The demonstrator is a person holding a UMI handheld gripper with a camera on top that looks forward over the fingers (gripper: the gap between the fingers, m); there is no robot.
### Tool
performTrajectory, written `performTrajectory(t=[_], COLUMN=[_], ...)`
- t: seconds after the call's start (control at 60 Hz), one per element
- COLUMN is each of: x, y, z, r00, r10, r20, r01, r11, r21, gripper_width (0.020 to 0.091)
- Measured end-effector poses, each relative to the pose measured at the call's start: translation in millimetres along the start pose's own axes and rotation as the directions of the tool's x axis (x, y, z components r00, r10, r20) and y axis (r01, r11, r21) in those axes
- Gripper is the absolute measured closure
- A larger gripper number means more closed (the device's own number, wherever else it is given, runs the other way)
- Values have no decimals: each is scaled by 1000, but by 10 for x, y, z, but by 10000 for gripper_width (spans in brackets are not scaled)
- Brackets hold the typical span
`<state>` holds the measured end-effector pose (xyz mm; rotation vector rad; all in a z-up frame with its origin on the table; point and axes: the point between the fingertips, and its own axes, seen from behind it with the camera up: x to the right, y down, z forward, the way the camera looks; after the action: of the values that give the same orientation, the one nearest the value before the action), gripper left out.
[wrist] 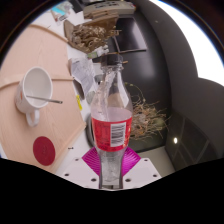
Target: Pour water
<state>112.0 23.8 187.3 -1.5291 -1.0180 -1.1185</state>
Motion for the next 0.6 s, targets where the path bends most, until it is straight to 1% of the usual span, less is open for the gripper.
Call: performTrajectory(t=[0.067, 0.133, 0.2, 0.267, 0.35, 0.433, 0.517, 0.6], x=[-23, -86, -147, -245, -411, -589, -760, -891], y=[20, -17, -44, -56, -66, -102, -86, -69], z=[-56, -95, -120, -125, -119, -107, -55, -19], r00=[965, 871, 740, 603, 428, 280, 219, 195], r10=[255, 477, 650, 772, 875, 928, 939, 942], r20=[64, 114, 174, 200, 227, 247, 265, 272], r01=[-253, -473, -643, -761, -860, -910, -927, -931], r11=[967, 879, 759, 632, 471, 338, 286, 265], r21=[-30, -64, -103, -147, -197, -240, -244, -250], gripper_width=[884, 885, 885, 885, 886, 884, 883, 883])
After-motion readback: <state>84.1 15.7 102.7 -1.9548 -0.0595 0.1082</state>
